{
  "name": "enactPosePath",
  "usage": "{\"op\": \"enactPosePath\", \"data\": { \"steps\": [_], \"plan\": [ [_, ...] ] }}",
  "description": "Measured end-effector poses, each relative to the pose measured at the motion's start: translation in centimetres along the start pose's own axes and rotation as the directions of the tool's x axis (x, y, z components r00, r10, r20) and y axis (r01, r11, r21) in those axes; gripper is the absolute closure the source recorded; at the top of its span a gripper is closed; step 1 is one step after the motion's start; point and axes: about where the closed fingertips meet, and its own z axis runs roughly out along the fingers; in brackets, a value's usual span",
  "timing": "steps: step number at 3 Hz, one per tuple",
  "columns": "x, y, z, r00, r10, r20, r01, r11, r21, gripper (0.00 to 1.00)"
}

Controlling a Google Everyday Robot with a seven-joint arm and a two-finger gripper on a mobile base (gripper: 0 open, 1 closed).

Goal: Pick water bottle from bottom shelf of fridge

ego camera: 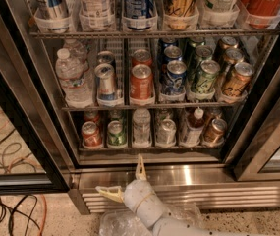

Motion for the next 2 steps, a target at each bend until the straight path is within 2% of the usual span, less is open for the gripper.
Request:
{"op": "enactPosePath", "data": {
  "steps": [1,2],
  "plan": [
    [-0.73,0.47,-0.37,0.996,-0.062,0.057,0.056,0.9943,0.091,0.0],
    [-1.25,0.89,-1.15,0.993,-0.082,0.089,0.063,0.9782,0.198,0.0]
  ]
}}
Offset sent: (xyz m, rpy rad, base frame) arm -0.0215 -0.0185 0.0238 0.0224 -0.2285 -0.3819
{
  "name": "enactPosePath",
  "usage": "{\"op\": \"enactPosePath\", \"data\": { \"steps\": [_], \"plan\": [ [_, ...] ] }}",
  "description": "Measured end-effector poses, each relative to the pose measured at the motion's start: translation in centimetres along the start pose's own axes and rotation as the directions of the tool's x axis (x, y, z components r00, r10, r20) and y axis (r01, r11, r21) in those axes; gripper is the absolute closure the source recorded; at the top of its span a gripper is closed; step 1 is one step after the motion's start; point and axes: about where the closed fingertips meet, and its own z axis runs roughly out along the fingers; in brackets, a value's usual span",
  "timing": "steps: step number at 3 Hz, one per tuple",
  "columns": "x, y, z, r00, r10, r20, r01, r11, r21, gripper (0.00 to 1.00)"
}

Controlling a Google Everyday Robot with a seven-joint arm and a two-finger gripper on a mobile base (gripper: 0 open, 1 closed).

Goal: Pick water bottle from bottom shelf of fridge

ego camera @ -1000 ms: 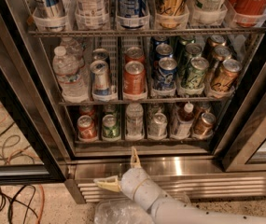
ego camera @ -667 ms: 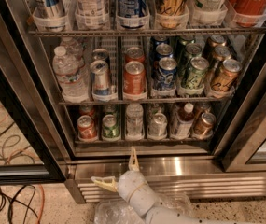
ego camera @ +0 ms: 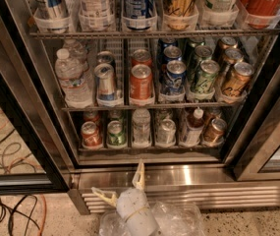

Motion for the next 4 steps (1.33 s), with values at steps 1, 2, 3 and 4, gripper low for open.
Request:
{"op": "enactPosePath", "data": {
  "steps": [1,2,3,4],
  "plan": [
    [0.0,-2.3,-1.1,0.999,0.043,0.006,-0.043,0.9888,0.143,0.0],
    [0.2,-2.9,-1.2,0.999,0.047,0.005,-0.047,0.9842,0.171,0.0],
    [0.1,-2.5,-0.9,0.997,0.08,0.024,-0.083,0.9818,0.171,0.0],
    [-1.1,-3.0,-0.6,0.995,0.101,0.009,-0.101,0.9738,0.204,0.0]
  ]
}}
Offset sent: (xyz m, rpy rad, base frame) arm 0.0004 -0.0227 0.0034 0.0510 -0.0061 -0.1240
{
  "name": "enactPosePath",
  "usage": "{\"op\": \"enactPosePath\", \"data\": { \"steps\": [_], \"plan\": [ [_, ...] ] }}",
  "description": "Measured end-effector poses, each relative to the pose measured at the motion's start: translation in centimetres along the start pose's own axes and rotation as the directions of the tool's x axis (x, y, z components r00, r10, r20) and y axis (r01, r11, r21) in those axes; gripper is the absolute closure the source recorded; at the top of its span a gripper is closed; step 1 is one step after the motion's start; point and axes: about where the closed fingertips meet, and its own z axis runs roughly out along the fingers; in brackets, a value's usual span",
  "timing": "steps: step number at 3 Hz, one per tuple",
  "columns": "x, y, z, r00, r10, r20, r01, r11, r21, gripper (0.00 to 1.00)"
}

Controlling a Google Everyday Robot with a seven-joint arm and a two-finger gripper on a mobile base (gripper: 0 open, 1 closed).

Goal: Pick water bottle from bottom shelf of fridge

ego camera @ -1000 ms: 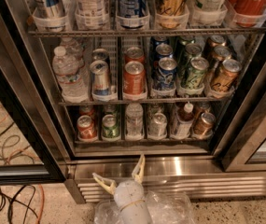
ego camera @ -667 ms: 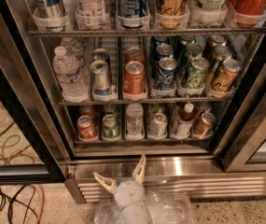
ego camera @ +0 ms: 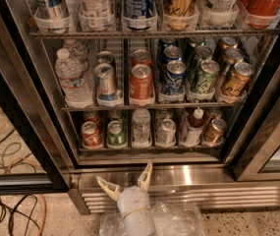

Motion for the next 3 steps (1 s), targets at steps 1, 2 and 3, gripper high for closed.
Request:
{"op": "enactPosePath", "data": {
  "steps": [1,2,3],
  "plan": [
    [1.54,-1.09,0.0,0.997,0.056,-0.043,-0.053,0.9956,0.077,0.0],
    [1.5,-1.36,-0.11,0.998,0.057,-0.037,-0.054,0.9945,0.09,0.0],
    [1.43,-1.37,-0.05,0.999,0.04,-0.033,-0.037,0.9945,0.097,0.0]
  ]
}}
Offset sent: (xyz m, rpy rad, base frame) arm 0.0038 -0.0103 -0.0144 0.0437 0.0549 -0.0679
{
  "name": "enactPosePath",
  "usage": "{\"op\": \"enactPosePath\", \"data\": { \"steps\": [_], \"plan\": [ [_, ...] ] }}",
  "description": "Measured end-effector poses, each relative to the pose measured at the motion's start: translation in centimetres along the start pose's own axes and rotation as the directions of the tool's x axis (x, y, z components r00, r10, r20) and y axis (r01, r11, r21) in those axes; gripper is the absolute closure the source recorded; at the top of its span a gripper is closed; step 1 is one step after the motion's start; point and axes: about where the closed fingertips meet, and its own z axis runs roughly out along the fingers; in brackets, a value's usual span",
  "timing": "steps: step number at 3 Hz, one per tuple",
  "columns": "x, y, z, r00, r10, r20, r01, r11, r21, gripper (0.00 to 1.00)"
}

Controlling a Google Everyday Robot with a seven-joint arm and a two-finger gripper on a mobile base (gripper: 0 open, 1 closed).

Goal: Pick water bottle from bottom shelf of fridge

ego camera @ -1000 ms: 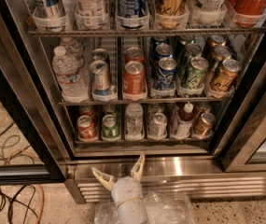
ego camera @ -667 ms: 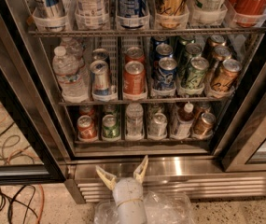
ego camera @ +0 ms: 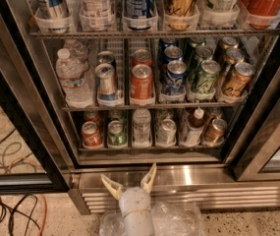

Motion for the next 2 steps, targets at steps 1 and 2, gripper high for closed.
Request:
{"op": "enactPosePath", "data": {
  "steps": [1,2],
  "plan": [
    [-0.5,-1.4,0.4,1.0,-0.017,0.021,0.016,0.9989,0.044,0.0],
    [-1.1,-2.9,0.6,0.998,-0.029,0.049,0.024,0.9955,0.091,0.0]
  ]
}}
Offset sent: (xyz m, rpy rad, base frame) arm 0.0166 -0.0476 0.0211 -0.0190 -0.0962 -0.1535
